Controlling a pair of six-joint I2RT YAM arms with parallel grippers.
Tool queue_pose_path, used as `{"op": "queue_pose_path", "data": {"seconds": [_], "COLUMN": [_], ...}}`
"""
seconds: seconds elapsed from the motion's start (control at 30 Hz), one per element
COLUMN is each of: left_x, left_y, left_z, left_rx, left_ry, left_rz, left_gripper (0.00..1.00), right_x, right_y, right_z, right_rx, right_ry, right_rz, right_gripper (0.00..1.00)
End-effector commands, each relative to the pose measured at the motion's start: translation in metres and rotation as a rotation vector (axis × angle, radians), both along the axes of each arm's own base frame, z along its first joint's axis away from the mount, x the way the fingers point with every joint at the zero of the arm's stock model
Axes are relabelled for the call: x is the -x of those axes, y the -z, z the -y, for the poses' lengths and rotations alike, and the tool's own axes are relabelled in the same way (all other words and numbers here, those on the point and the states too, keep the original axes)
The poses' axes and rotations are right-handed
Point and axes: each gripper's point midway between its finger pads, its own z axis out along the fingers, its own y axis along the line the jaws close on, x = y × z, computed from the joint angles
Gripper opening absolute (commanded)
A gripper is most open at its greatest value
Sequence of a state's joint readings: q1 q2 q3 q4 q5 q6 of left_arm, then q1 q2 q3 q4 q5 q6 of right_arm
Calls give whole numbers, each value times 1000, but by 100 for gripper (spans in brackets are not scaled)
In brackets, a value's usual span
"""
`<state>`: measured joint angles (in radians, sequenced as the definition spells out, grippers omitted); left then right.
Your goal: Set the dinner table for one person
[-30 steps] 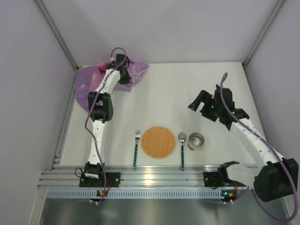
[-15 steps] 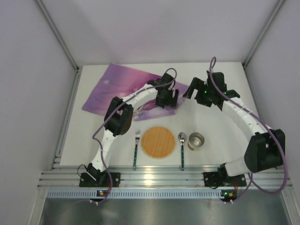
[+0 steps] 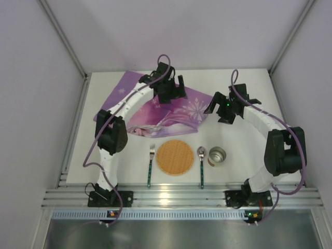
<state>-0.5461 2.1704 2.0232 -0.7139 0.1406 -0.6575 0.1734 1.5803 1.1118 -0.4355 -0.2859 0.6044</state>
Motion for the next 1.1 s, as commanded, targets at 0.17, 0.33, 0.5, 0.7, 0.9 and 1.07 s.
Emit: {"op": "queue_pose_path", "data": {"seconds": [0.17,0.33,0.5,0.7,0.9,1.07], "left_x": [25,49,63,68,68,68], "left_y": [-32,-9,6,11,16,20], "left_z": [-113,-153,-170,-180,-186,-183], "left_rx": [-7,-51,-102,-136,-149,-139], "left_ry": [-198,-232,-231,-227,-231,-218], "left_rz": [2,-72,-107,-118,-136,-158], "left_gripper": [98,98,98,98,98,98], "right_x": [-18,-35,-49,-78,-135,-205], "right_y": [31,39,50,59,41,-6], "right_z": [-28,-56,-77,-86,-50,-36], "right_rx": [-171,-205,-202,-182,7,73], "right_ry": [2,-36,-58,-69,-12,50], "right_rz": [-68,-93,-108,-104,-26,101], "right_gripper": [89,83,78,13,0,42]}}
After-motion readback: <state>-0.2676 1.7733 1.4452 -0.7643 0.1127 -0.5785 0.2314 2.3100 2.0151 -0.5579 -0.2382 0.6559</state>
